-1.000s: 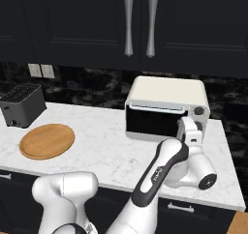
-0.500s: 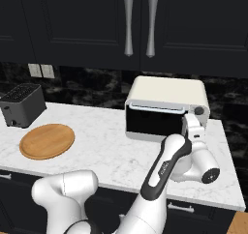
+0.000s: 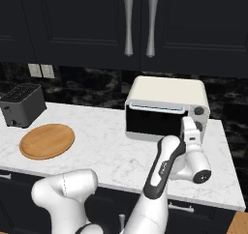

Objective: Pick up the kebab skewer and baguette bread, and place them inside the toaster oven. Close the toaster oven door and start by setting the timer.

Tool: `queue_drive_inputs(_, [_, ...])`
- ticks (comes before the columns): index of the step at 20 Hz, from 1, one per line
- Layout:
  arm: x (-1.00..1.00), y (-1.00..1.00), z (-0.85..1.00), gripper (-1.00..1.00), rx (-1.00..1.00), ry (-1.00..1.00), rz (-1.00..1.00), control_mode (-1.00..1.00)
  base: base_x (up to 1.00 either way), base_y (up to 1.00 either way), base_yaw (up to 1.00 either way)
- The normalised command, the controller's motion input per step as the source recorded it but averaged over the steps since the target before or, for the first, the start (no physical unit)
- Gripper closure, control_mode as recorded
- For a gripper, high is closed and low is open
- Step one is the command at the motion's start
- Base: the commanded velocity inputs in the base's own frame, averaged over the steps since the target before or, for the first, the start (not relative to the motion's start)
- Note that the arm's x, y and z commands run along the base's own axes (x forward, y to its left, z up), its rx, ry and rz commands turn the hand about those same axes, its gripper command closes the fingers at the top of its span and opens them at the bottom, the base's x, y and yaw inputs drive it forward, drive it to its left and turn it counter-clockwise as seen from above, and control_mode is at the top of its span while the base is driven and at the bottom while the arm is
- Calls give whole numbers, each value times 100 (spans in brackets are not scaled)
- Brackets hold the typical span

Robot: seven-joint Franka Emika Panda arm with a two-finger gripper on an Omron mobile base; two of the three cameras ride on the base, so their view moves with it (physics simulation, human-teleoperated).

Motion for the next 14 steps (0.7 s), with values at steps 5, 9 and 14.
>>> queue_drive_inputs(5, [25, -16, -6, -100, 0, -6, -3, -100, 0, 0, 0])
queue_drive_inputs(9, [10, -37, 0, -100, 0, -6, -2, -100, 0, 0, 0])
queue_drive_inputs(14, [12, -36, -6, -100, 0, -4, -2, -100, 0, 0, 0])
